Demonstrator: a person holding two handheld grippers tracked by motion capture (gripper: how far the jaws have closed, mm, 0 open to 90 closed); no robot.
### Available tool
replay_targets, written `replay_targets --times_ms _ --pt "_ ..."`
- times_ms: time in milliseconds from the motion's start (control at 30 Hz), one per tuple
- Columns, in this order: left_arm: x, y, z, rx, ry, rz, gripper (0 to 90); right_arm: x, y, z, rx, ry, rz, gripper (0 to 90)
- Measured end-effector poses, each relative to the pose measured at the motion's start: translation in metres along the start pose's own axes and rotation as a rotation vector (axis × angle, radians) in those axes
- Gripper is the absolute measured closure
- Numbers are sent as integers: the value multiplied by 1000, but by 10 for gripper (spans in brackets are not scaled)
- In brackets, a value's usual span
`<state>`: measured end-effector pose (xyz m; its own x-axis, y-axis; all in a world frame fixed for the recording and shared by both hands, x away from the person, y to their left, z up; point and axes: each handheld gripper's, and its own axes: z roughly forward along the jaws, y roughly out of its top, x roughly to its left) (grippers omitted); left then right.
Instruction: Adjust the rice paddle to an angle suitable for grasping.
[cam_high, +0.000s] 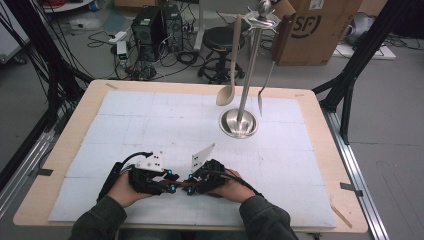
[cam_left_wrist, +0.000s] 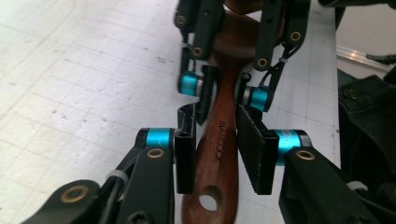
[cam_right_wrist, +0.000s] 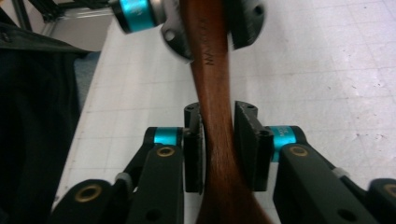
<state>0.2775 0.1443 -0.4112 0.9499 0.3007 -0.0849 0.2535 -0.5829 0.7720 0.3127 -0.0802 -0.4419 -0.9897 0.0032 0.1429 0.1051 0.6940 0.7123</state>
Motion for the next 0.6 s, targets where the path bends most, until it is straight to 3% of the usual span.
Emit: replay_targets --times_ms 600 --pt "9 -6 -22 -125 77 -88 328 -5 -4 -13 -19 -13 70 755"
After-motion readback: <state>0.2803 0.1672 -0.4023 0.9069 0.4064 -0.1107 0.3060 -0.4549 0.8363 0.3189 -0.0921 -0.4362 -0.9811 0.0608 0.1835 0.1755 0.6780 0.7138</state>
